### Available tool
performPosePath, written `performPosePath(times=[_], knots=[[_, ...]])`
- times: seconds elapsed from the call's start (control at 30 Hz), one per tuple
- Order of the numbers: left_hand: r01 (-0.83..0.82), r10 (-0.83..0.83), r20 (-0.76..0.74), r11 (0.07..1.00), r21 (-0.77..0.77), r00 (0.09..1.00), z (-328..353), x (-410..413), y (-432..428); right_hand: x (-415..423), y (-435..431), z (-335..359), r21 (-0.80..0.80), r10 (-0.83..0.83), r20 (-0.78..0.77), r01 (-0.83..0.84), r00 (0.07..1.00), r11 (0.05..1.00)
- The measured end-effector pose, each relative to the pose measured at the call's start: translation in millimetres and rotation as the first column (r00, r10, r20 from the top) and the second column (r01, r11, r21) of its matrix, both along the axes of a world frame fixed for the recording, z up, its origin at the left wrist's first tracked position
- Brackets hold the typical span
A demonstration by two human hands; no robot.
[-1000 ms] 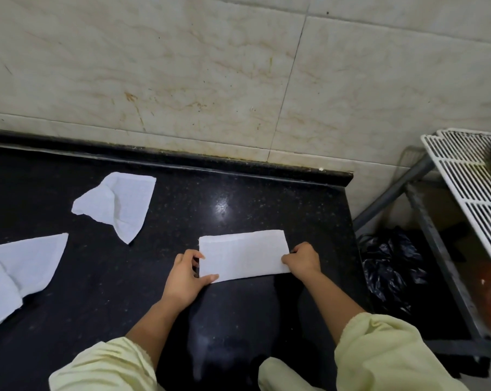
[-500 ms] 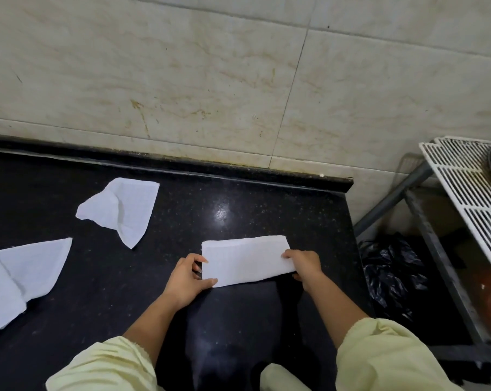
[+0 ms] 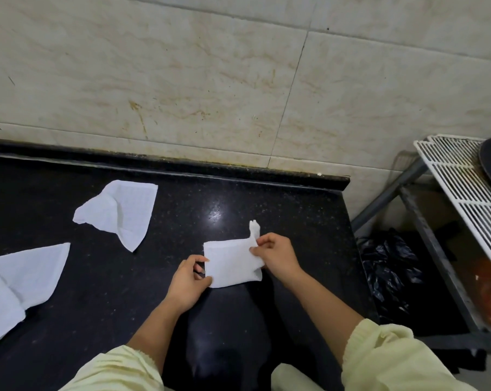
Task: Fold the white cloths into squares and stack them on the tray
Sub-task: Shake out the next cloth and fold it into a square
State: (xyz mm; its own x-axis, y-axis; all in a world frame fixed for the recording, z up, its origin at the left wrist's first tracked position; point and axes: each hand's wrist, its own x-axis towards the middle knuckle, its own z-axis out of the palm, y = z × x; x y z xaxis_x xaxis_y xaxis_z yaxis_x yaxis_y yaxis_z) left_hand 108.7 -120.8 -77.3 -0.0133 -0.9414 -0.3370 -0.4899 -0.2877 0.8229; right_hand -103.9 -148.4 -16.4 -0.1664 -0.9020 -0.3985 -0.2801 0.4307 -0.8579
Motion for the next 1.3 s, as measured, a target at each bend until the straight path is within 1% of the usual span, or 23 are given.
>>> performPosePath(times=[0.13, 0.27, 0.4, 0.53, 0.67, 0.9, 1.03, 1.17, 1.23, 1.3], knots=[[-0.012, 0.012, -0.018, 1.000, -0.005, 1.000, -1.5, -1.0, 2.4, 30.9, -2.0, -3.6, 0.022, 0.107, -0.081, -0.106, 0.991, 0.994], [-0.013, 0.013, -0.035, 1.000, -0.019, 0.999, -1.6, -0.1, 3.3, 55.4, -2.1, -16.5, 0.089, 0.204, -0.156, -0.192, 0.966, 0.977], [-0.014, 0.013, -0.051, 1.000, -0.012, 0.999, -2.5, 1.9, 2.6, 67.7, -2.4, -28.7, 0.151, 0.262, -0.223, -0.232, 0.939, 0.961], [-0.014, 0.014, -0.055, 1.000, -0.005, 0.998, -3.9, 4.3, 0.9, 73.1, -1.8, -33.1, 0.158, 0.287, -0.230, -0.255, 0.930, 0.954], [-0.019, 0.020, -0.060, 1.000, 0.011, 0.998, -7.5, 6.5, -1.4, 76.8, -1.4, -36.6, 0.150, 0.285, -0.209, -0.257, 0.935, 0.955], [-0.107, 0.115, -0.118, 0.991, 0.075, 0.986, -2.7, 4.6, -4.5, 71.6, -0.9, -31.6, 0.178, 0.215, -0.080, -0.199, 0.973, 0.964], [-0.089, 0.093, -0.038, 0.993, 0.081, 0.995, 4.8, -2.1, -6.3, 46.7, -3.0, -23.3, 0.193, 0.132, -0.099, -0.111, 0.986, 0.975], [-0.082, 0.083, -0.006, 0.991, 0.101, 0.997, 7.7, -2.5, -5.9, 16.8, 0.8, -20.2, 0.202, 0.063, -0.108, -0.040, 0.992, 0.979], [-0.090, 0.091, -0.001, 0.990, 0.105, 0.996, 8.9, -2.4, -5.1, 7.8, 5.8, -18.2, 0.181, 0.065, -0.123, -0.042, 0.990, 0.983], [-0.098, 0.098, 0.004, 0.989, 0.106, 0.995, 10.6, -3.3, -4.4, 2.8, 13.3, -14.9, 0.172, 0.126, -0.171, -0.097, 0.977, 0.980]])
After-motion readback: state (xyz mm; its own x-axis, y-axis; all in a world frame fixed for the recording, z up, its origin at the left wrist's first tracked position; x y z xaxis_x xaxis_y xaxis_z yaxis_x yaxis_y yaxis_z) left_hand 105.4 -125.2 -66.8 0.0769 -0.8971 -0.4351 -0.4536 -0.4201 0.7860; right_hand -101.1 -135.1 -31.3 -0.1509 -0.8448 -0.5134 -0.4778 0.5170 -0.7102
